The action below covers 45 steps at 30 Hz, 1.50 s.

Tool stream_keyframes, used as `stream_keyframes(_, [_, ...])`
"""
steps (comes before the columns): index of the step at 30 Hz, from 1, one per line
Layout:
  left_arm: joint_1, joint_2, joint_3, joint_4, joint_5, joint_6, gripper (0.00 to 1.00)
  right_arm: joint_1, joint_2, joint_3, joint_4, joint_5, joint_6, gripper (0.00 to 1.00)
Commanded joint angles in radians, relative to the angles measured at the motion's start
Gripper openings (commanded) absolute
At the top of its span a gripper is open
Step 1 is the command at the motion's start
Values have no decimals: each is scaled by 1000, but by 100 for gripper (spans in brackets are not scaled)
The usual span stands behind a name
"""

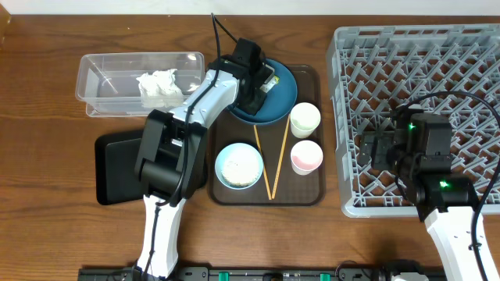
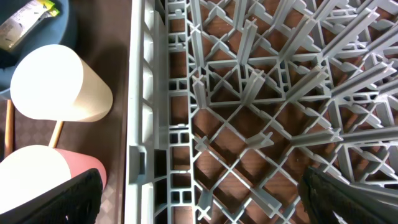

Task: Sort waste into correct bins and load items into the dishwasher rack
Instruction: 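Carry the wrapper left and release it into the clear bin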

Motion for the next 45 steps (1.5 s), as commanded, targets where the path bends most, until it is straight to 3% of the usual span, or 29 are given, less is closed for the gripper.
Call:
stream_keyframes(1, [3,-33,-9,-3,-2,9,10,3,0,21,-4,-4,-11,99])
stream_keyframes(7, [10,-149,-9,-13,-60,4,6,3,0,21,-4,-4,-11,99])
stream_keyframes(11, [34,-254,-9,-25,-147,-98,6,3,0,21,-4,-4,-11,99])
stream_keyframes(19, [198,-385,-9,-43,-151,-260,6,3,0,21,-3,-4,-11,99])
stream_keyframes(29, [396,-351,-24,-148,-151,-565,7,3,0,21,-3,-4,-11,99])
stream_keyframes(34, [424,-325,-26,-165,-147,-737,12,3,0,21,-3,-5,-11,99])
stream_keyframes(41, [424,-318,-27,-185,-139,-1072,16,3,0,21,-3,-5,-11,99])
stream_keyframes(45, [424,-318,-27,-187,-140,-1168,22,3,0,21,-3,-5,-11,99])
